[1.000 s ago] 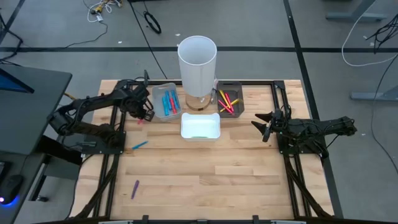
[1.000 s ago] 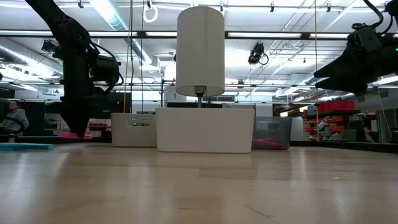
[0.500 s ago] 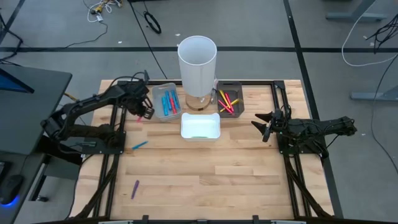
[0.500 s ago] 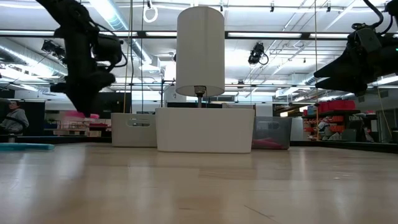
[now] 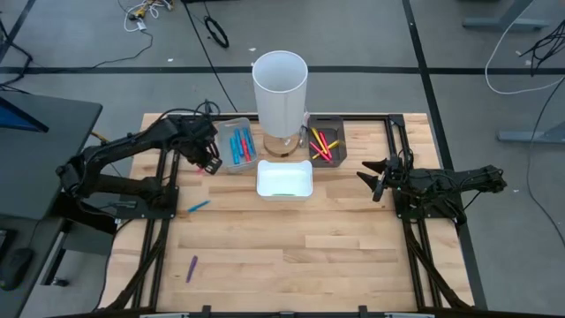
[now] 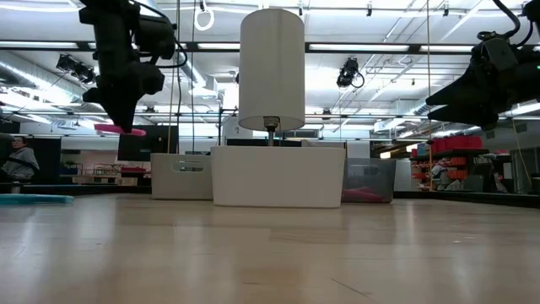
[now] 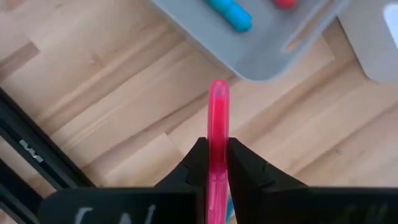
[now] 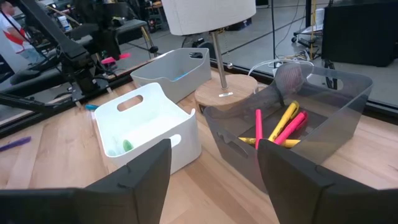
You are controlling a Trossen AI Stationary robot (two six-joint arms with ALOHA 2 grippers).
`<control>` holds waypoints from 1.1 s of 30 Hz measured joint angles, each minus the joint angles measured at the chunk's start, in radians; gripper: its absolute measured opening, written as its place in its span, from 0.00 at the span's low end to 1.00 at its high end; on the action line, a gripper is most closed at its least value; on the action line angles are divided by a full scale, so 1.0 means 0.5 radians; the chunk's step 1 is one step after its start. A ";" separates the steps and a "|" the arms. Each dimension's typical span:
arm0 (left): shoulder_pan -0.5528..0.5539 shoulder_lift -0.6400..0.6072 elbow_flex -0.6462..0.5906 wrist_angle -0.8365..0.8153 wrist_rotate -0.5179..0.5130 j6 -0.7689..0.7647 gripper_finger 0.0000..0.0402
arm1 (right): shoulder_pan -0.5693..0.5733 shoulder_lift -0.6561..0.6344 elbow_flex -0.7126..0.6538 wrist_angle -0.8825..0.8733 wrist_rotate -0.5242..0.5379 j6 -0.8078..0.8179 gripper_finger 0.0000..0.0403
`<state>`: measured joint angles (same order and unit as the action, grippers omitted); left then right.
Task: Pick & Place Markers
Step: Put the pink pen into the white bin
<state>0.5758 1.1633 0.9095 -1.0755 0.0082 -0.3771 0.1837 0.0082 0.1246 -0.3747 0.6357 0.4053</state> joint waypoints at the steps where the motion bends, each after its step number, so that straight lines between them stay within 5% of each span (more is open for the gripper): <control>1: -0.021 0.000 0.003 -0.003 0.000 0.001 0.09 | 0.000 0.000 0.000 0.000 0.000 0.000 0.60; 13: -0.174 0.082 0.095 -0.056 0.022 0.113 0.09 | 0.000 0.000 0.000 0.000 0.000 0.000 0.60; 33: -0.449 0.796 0.871 -0.065 -0.015 0.460 0.09 | 0.000 0.000 0.000 0.000 0.000 0.000 0.60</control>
<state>0.3513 1.5615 1.3448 -1.1082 0.0007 -0.1469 0.1837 0.0082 0.1246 -0.3748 0.6357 0.4053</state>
